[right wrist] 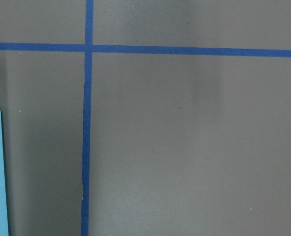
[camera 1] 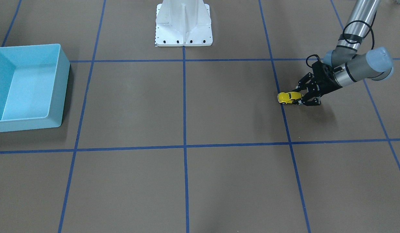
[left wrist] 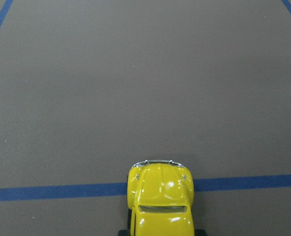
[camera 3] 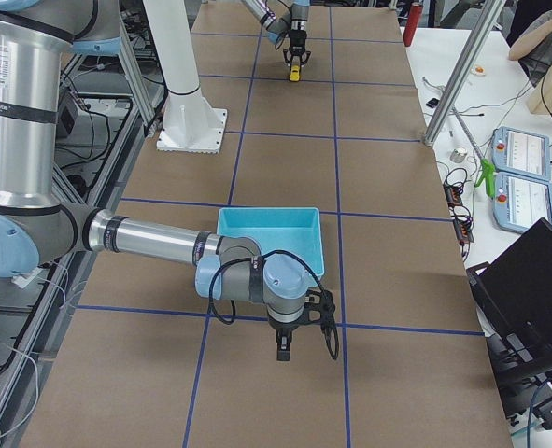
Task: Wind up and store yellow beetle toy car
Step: 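Push the car forward and drag it back again with the left gripper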
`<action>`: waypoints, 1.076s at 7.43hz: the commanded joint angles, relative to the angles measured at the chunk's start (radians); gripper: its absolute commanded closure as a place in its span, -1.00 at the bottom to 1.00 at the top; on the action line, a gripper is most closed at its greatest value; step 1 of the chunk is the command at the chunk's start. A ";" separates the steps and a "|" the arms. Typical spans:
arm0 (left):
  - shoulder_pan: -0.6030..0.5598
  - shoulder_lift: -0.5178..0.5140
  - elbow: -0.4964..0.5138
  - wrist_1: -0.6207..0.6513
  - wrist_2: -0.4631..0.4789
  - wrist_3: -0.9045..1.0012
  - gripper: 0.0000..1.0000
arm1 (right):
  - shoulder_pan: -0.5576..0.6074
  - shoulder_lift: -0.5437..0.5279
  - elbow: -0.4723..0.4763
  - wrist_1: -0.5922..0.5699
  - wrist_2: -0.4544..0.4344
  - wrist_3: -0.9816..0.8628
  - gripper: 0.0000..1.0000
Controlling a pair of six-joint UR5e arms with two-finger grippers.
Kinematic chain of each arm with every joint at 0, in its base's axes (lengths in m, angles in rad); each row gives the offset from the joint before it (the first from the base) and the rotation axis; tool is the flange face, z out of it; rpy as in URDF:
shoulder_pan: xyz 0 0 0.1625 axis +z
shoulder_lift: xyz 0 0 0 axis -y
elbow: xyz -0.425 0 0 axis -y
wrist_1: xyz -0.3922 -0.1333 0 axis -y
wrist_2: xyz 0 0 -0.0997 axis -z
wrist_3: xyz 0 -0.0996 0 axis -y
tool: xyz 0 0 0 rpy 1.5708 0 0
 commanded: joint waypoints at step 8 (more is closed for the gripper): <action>-0.022 0.034 0.000 -0.007 -0.016 0.001 1.00 | 0.000 0.000 0.000 0.000 0.000 0.000 -1.00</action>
